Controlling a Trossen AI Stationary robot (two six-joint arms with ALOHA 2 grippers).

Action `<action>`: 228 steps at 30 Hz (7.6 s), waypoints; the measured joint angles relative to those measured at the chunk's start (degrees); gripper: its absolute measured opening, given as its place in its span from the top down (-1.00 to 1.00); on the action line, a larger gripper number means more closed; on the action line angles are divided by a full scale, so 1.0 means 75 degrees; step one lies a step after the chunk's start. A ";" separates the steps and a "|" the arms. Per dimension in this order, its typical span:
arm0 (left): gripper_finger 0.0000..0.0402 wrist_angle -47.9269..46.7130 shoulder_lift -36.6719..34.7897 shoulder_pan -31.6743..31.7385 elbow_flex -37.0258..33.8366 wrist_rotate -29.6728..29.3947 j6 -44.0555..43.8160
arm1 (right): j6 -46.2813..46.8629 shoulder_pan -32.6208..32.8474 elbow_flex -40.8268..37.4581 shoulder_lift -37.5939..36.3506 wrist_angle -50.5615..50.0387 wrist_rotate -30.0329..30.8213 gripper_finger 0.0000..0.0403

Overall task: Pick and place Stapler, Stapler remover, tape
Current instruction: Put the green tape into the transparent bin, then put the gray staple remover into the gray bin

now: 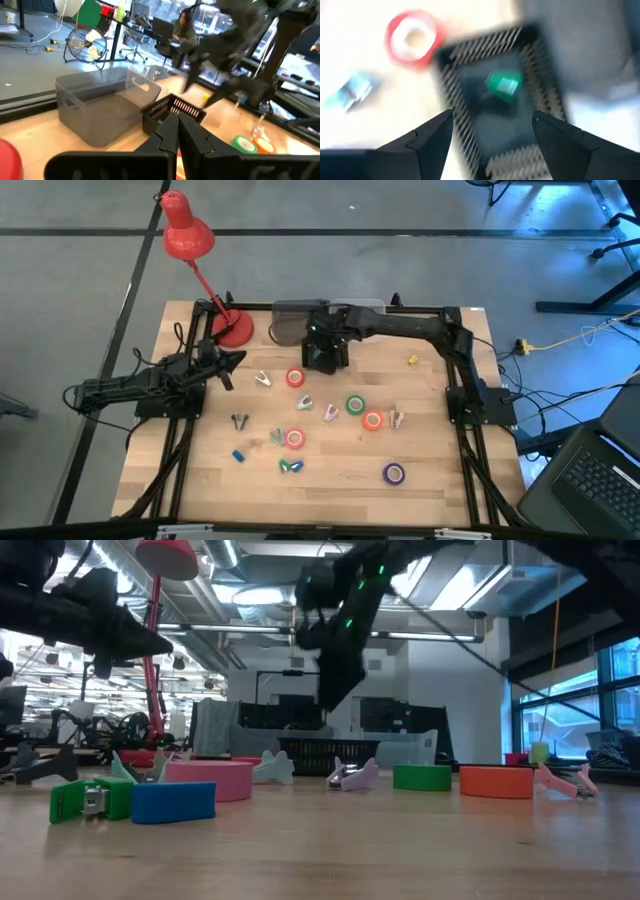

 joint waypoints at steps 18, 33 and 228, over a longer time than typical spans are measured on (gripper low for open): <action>0.98 0.0208 0.0003 0.0000 -0.0003 0.0470 -0.0049 | 0.3208 0.2506 -0.4542 -0.2830 0.1000 0.0603 -0.13; 0.98 0.0264 0.0003 0.0000 -0.0003 0.0357 0.0127 | 0.3771 0.2211 -0.5572 -0.2708 0.2382 0.1581 -0.13; 0.39 -0.4999 1.1357 -0.0542 0.5657 0.0928 0.6008 | 0.4929 0.2315 -0.7650 -0.5917 0.3345 0.4118 -0.31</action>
